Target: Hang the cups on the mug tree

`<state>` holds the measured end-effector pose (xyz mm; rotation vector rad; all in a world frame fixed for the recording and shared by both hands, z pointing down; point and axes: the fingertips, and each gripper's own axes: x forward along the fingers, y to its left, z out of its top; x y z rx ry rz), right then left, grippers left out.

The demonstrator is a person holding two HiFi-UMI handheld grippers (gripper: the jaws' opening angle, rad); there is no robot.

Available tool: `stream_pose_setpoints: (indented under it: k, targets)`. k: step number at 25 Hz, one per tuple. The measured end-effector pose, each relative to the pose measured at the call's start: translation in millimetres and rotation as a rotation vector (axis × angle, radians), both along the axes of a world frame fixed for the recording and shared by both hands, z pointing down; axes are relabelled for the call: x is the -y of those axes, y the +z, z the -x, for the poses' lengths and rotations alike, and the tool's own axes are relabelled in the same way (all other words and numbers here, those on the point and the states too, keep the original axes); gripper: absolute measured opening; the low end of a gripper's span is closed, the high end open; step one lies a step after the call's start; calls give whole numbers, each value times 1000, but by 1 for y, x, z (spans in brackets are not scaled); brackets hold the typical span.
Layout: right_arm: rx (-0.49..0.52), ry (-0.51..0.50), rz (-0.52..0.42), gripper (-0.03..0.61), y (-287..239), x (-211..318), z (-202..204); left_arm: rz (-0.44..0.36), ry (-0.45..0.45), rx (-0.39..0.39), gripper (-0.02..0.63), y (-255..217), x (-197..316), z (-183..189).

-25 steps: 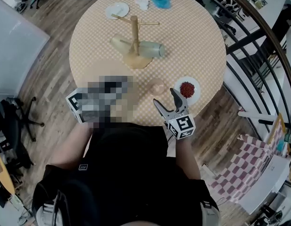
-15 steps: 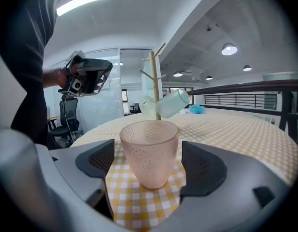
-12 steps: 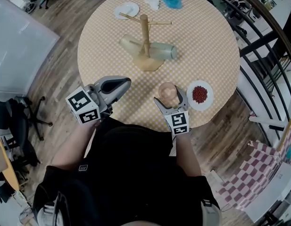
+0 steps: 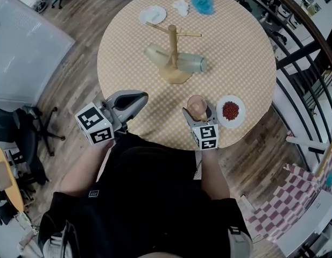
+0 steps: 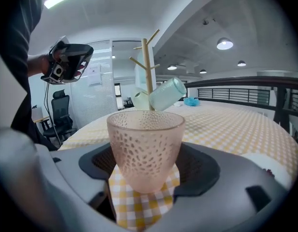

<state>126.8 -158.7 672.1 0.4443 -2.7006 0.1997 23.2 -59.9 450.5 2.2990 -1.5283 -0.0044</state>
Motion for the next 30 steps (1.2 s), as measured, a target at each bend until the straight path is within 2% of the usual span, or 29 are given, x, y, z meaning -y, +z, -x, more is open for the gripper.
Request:
stream_pose_setpoints:
  k: [4,10,18,25,30]
  targets:
    - [11,11,44,371,-9,1,-5,15,-27,0,6,-15,-8,4]
    - [46,-15,46,371,-51,-9,-9,47,-46,-30,6,-24,-20,-2]
    - [135,-37,53,371,-123,-31,-6,6,-10,-56,6,-29,-25,-7]
    - [131,77,-8,371,-167,-50,3,-58,85,-106,6,-34,-22,30]
    - [149,247,-44,371,-191,-58,22,-95,230,-58,6,-46,-23,61]
